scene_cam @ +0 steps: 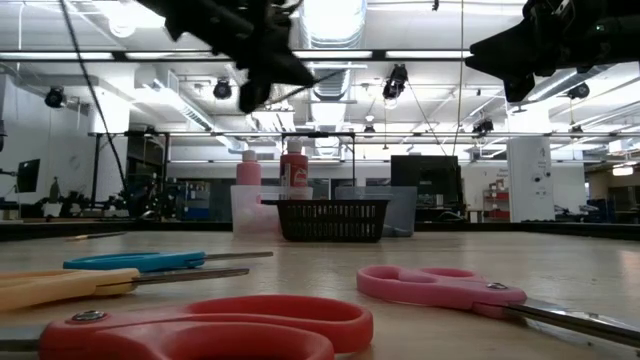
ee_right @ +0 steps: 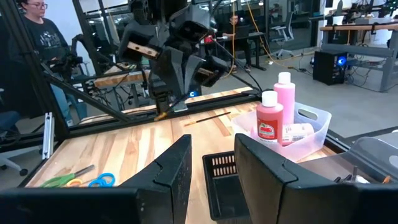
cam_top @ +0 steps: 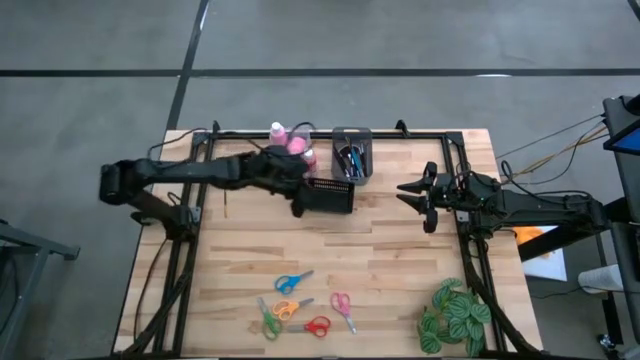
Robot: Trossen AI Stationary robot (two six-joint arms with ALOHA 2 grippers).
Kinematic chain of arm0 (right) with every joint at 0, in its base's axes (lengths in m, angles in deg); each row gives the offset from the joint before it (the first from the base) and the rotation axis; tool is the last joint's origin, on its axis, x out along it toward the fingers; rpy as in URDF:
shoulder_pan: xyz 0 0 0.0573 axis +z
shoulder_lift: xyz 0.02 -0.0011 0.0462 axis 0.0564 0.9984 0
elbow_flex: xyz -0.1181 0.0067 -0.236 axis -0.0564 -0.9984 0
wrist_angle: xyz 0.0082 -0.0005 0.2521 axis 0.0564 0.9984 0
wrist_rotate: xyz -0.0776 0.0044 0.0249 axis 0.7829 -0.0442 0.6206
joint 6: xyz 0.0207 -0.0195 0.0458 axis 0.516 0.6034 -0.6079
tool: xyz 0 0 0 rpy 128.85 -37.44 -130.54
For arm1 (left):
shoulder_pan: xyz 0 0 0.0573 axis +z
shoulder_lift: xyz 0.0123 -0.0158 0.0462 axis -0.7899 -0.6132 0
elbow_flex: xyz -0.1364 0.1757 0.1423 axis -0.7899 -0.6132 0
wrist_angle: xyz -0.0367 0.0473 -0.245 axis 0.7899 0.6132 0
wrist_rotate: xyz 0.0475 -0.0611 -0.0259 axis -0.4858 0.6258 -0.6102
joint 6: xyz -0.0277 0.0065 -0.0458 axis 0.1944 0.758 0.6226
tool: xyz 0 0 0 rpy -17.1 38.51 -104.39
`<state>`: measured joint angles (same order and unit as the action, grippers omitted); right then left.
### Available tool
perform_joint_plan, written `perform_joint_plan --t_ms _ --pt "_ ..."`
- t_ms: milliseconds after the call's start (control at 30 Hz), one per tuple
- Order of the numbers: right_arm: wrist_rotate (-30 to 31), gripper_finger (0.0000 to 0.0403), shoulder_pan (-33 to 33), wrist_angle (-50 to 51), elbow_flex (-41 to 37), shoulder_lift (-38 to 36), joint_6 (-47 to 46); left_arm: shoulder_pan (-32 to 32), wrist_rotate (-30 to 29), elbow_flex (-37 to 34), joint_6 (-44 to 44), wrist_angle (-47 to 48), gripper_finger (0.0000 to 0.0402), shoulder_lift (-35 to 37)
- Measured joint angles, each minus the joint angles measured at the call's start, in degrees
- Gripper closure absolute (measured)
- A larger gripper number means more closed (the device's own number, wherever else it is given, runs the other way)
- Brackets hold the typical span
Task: Pick & Place Paint Supplies
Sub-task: Put the black paint brush into the gray bin
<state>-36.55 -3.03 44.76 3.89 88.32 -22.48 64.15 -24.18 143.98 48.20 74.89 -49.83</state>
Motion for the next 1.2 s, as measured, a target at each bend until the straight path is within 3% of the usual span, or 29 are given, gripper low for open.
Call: perform_joint_plan --t_ms 500,833,1200 --pt "0.0 0.0282 0.0 0.0 0.0 0.0 0.0 -7.1 -1.6 22.9 0.5 0.7 0.0398 -28.2" --pt "0.0 0.0282 0.0 0.1 0.0 0.0 0.0 -8.9 -3.5 25.4 4.4 0.1 0.0398 -38.8" --pt "0.3 0.0282 0.0 0.5 0.0 0.0 0.0 -9.0 -5.5 25.2 5.0 -0.7 0.0398 -43.4"
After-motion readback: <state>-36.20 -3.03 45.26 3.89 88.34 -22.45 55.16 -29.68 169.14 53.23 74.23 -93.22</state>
